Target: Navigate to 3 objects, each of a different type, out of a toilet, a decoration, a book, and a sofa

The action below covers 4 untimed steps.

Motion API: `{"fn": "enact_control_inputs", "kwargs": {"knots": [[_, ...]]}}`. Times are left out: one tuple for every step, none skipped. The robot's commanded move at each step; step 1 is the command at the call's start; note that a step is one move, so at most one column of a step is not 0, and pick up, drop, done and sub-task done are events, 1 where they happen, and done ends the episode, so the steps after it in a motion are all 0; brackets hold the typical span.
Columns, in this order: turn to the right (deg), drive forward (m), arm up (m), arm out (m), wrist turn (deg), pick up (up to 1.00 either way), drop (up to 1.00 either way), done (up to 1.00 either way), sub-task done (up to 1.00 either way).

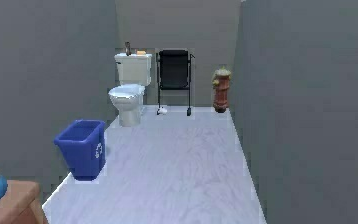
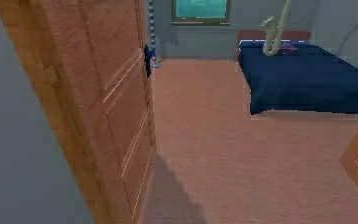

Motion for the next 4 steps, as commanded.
{"fn": "enact_control_inputs", "kwargs": {"knots": [[0.0, 1.0, 0.0, 0.0, 0.0, 0.0, 0.0, 0.0, 0.0], [3.0, 0.0, 0.0, 0.0, 0.0, 0.0, 0.0, 0.0, 0.0], [0.0, 1.0, 0.0, 0.0, 0.0, 0.0, 0.0, 0.0, 0.0], [0.0, 0.25, 0.0, 0.0, 0.0, 0.0, 0.0, 0.0, 0.0]]}}
